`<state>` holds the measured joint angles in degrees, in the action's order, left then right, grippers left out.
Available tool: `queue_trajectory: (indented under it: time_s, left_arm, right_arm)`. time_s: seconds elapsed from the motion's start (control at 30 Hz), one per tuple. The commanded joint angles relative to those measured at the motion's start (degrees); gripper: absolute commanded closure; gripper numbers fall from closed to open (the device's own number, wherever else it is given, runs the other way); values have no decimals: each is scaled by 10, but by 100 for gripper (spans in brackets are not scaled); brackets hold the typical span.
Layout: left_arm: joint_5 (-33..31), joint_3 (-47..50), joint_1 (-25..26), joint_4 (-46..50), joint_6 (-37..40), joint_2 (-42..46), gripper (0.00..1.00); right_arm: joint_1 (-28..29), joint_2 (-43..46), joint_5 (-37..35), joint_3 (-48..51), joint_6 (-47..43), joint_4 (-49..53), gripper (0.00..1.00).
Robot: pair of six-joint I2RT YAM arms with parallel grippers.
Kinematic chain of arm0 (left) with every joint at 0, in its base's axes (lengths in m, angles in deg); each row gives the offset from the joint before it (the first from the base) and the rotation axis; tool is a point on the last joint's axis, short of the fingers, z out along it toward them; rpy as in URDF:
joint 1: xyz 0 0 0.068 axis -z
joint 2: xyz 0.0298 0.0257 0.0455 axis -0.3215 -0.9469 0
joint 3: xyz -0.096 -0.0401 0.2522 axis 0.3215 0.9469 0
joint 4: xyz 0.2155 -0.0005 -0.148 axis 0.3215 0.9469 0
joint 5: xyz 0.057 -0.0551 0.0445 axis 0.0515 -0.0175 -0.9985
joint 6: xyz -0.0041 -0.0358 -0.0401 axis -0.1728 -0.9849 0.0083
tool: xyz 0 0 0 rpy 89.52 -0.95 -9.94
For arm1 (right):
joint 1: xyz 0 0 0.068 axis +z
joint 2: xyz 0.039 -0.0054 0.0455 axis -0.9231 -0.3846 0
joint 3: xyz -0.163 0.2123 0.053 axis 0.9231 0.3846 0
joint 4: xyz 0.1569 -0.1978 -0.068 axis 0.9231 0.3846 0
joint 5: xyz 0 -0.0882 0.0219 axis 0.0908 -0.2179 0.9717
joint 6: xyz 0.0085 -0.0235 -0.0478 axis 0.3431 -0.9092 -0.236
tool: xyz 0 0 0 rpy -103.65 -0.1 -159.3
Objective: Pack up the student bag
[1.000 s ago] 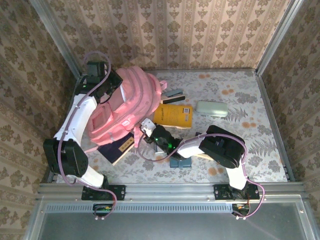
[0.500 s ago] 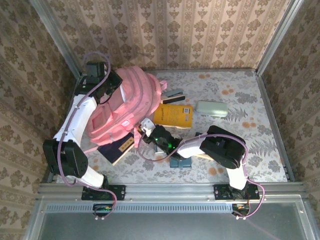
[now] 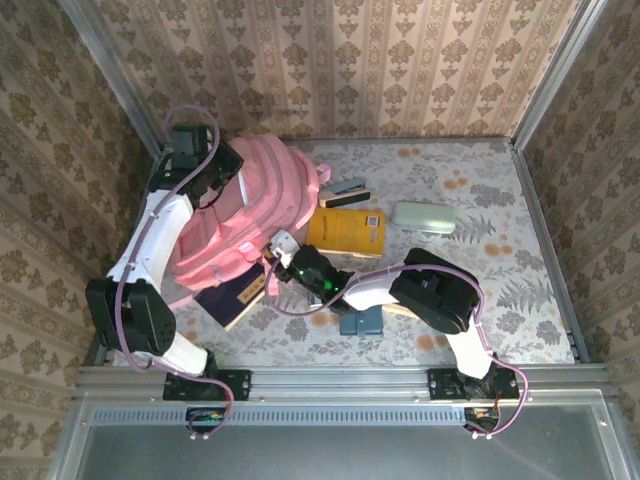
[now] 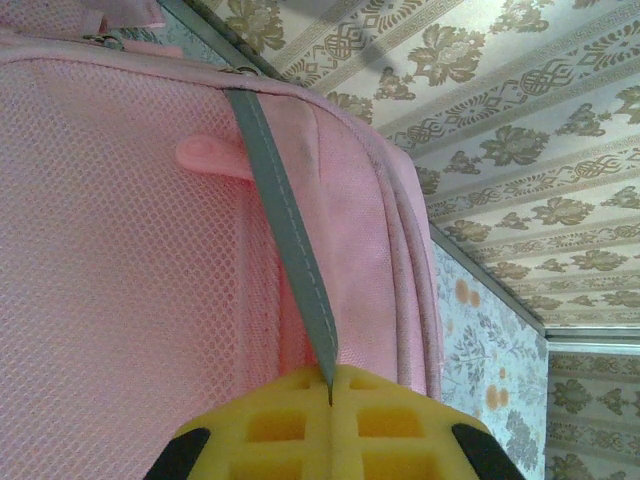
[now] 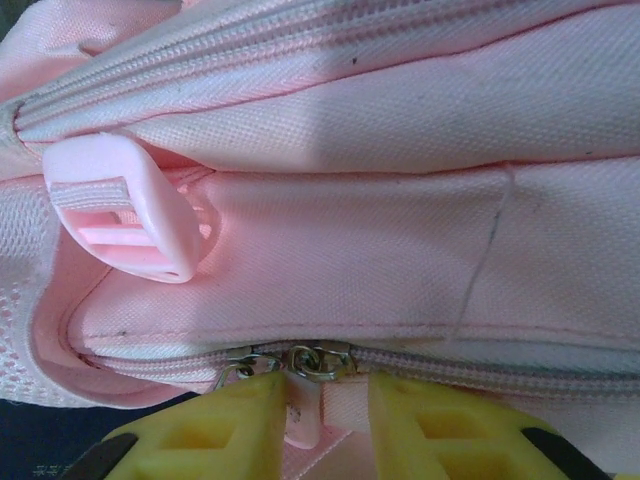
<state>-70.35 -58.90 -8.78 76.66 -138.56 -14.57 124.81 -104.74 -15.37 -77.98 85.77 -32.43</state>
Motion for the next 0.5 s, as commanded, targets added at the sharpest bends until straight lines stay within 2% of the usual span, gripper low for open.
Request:
queue_trajectory:
  time_s: [0.0, 0.07, 0.13, 0.2, 0.3, 0.37, 0.47]
  left_arm:
    - [9, -4, -2, -58, -12, 36, 100]
    - [11, -4, -2, -62, -14, 35, 100]
    - [11, -6, -2, -60, -15, 35, 100]
    - [11, -7, -2, -60, -15, 36, 100]
    - [8, -6, -2, -58, -13, 38, 100]
    - [5, -6, -2, -57, -11, 40, 100]
    - [1, -4, -4, -55, -8, 41, 100]
  right_arm:
    - [1, -12, 14, -17, 17, 6, 64]
    - [1, -15, 5, -19, 19, 9, 61]
    - [-1, -18, -1, -24, 18, 16, 62]
    - [-1, -20, -15, -38, 15, 42, 71]
    - [-5, -22, -37, -50, 7, 56, 90]
    - [-7, -19, -43, -53, 2, 61, 94]
    - [-9, -9, -41, -41, -5, 54, 95]
